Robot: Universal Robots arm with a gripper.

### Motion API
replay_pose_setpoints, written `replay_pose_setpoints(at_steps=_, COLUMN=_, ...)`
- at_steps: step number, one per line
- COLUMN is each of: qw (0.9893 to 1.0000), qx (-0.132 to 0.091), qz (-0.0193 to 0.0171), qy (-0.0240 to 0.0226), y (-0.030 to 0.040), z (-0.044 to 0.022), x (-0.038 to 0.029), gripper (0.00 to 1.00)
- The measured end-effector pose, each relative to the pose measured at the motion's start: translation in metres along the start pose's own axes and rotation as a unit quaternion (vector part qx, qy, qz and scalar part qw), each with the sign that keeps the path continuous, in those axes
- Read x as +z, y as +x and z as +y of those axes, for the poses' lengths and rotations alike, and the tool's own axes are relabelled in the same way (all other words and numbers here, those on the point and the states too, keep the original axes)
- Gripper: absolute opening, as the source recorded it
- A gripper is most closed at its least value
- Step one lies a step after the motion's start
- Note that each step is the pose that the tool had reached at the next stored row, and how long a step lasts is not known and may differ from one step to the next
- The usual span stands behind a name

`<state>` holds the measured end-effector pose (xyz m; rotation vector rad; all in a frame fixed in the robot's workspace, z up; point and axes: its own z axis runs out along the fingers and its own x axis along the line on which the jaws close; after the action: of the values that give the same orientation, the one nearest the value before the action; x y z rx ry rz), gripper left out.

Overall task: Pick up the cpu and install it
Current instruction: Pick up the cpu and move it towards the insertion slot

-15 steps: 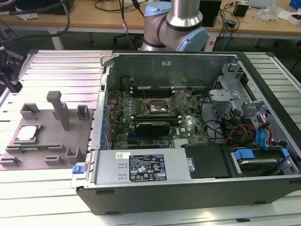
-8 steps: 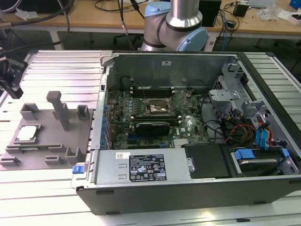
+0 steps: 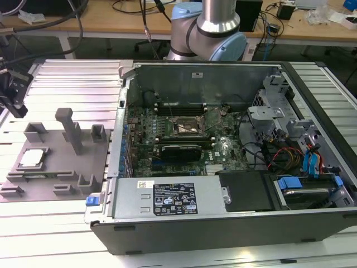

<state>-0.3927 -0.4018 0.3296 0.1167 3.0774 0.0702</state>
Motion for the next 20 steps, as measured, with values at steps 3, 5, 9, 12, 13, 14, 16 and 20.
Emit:
replay_pose_setpoints(at_steps=3, qw=1.0, qx=0.0, qz=0.0, qy=0.0, y=0.0014, z=-0.0002, x=0.0015, gripper=0.11)
replay_pose_setpoints(at_steps=5, qw=1.0, qx=0.0, qz=0.0, qy=0.0, y=0.0021, z=-0.0002, x=0.002, gripper=0.11)
replay_pose_setpoints(at_steps=9, qw=1.0, qx=0.0, qz=0.0001, qy=0.0, y=0.0051, z=-0.0005, x=0.0034, gripper=0.11)
replay_pose_setpoints(at_steps=12, qw=1.0, qx=0.0, qz=0.0, qy=0.0, y=0.0064, z=-0.0007, x=0.0041, gripper=0.11)
replay_pose_setpoints(at_steps=13, qw=1.0, qx=0.0, qz=0.0, qy=0.0, y=0.0069, z=-0.0007, x=0.0043, gripper=0.11)
replay_pose_setpoints(at_steps=14, qw=1.0, qx=0.0, qz=0.0, qy=-0.0001, y=0.0073, z=-0.0007, x=0.0045, gripper=0.11)
replay_pose_setpoints(at_steps=16, qw=1.0, qx=0.0, qz=0.0, qy=-0.0001, y=0.008, z=-0.0008, x=0.0048, gripper=0.11)
replay_pose_setpoints(at_steps=20, qw=1.0, qx=0.0, qz=0.0, qy=0.0, y=0.0096, z=-0.001, x=0.006, gripper=0.11)
